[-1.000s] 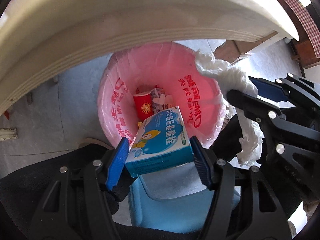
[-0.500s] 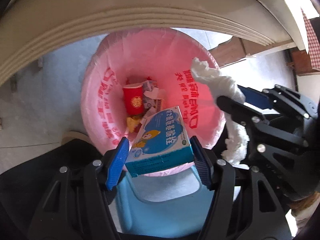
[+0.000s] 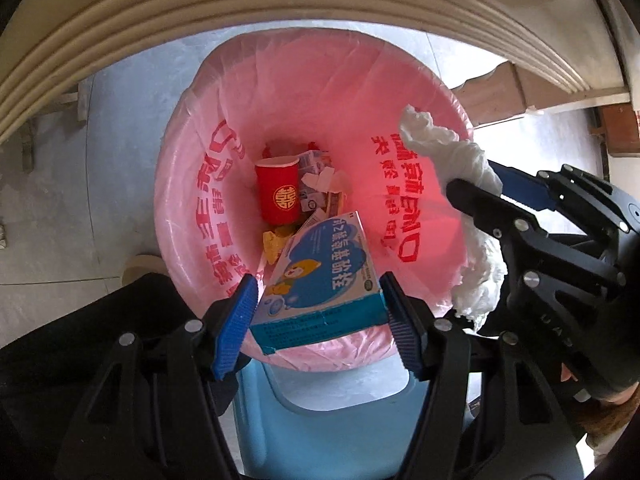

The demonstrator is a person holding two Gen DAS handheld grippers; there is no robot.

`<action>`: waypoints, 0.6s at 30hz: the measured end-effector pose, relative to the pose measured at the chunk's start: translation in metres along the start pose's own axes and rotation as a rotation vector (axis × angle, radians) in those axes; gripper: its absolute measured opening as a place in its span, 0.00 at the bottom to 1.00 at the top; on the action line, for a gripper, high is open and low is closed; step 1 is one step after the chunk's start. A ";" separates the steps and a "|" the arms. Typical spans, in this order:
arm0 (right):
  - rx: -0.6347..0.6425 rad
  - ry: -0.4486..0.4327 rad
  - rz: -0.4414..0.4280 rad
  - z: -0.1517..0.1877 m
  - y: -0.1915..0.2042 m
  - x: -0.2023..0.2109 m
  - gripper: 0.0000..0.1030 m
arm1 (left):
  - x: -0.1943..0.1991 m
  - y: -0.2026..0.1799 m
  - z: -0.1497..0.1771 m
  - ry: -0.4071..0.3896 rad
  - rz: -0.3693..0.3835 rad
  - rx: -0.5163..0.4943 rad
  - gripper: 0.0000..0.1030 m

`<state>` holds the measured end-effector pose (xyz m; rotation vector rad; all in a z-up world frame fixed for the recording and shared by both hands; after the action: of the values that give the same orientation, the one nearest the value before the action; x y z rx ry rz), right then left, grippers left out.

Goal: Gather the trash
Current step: 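Open both tools to drop the medicine box and tissue into the bin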

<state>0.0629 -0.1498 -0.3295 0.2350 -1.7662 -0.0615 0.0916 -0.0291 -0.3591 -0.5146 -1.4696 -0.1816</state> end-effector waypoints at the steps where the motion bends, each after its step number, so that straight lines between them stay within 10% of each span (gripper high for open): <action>1: 0.001 0.003 0.001 0.000 0.000 0.000 0.24 | 0.000 0.000 0.000 -0.001 -0.004 -0.002 0.60; 18: -0.014 0.012 0.026 0.000 -0.006 -0.012 0.48 | -0.003 0.006 -0.002 0.022 -0.016 0.034 0.76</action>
<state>0.0658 -0.1538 -0.3418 0.2017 -1.7561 -0.0535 0.0956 -0.0250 -0.3635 -0.4723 -1.4530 -0.1744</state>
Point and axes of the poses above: each gripper's, at about its wrist camera, not at the fingertips, and x roughly against the way its jaws point, y to its left, z to its underside, the point moved 1 cm from there along -x, roughly the way its jaws point, and after that the axes turned 8 degrees about -x, right-handed, at the moved point
